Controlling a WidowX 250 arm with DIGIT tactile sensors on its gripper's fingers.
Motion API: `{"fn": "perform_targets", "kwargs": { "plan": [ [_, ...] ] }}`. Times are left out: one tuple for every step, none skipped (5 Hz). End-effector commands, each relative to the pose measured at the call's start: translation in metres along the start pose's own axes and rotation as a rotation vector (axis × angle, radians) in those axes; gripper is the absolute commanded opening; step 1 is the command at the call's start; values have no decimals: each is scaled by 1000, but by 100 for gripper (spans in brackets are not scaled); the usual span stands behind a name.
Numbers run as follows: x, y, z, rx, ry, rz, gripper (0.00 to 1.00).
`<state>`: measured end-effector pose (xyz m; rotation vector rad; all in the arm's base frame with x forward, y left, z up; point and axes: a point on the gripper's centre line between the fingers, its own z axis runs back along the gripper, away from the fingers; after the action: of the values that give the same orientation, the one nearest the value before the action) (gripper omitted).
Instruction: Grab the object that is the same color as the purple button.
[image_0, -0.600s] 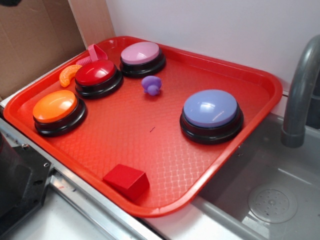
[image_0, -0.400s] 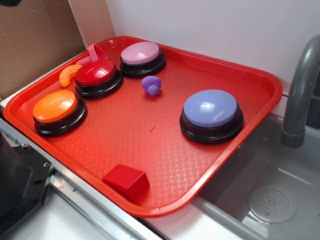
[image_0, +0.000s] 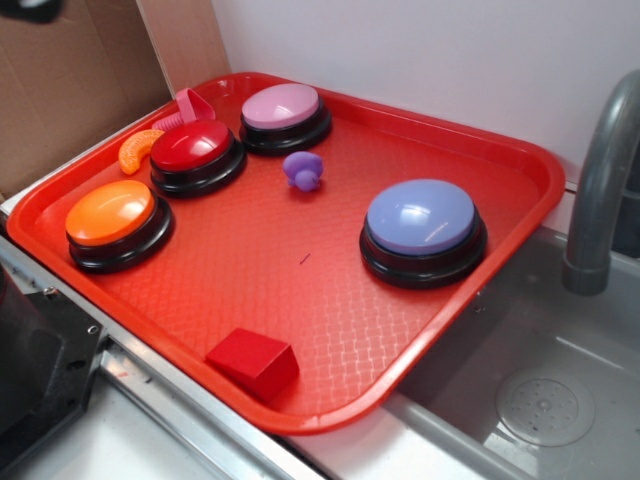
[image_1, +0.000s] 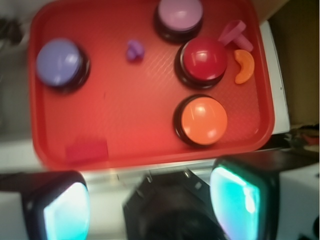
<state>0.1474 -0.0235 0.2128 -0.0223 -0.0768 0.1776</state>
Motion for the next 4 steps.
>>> {"fn": "perform_targets", "kwargs": {
  "plan": [
    [68, -21, -42, -52, -102, 245, 100],
    [97, -20, -73, -26, -148, 391, 100],
    [116, -21, -104, -23, -189, 546, 100],
    [132, -18, -142, 13, -154, 617, 100]
  ]
}}
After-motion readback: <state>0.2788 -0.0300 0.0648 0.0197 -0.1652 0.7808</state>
